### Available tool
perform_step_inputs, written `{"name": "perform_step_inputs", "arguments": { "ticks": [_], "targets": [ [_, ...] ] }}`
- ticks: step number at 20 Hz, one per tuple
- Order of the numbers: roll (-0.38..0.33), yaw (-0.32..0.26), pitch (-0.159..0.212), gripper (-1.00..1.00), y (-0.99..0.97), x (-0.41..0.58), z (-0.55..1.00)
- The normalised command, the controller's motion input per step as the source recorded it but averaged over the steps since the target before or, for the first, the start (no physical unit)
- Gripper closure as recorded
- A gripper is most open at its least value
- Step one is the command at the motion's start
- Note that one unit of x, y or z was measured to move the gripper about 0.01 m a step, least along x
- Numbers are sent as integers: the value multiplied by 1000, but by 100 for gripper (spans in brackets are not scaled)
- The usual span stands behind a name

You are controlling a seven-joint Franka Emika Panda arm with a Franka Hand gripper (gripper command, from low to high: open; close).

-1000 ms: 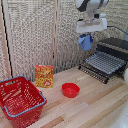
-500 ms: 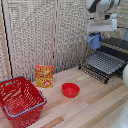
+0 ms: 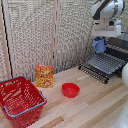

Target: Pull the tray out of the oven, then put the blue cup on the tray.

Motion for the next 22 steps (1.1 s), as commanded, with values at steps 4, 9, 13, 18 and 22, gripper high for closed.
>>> {"name": "perform_step_inputs", "arguments": {
  "ticks": [4,9,13,18,22],
  "targets": [
    [0,0,0,100,-611,224,-102],
    [0,-2,15,100,-442,103,-181],
    [0,-20,66,100,-232,51,-159],
    [0,-48,90,100,-121,4,-48],
    [-16,-59,114,-100,31,166,0]
  ]
}}
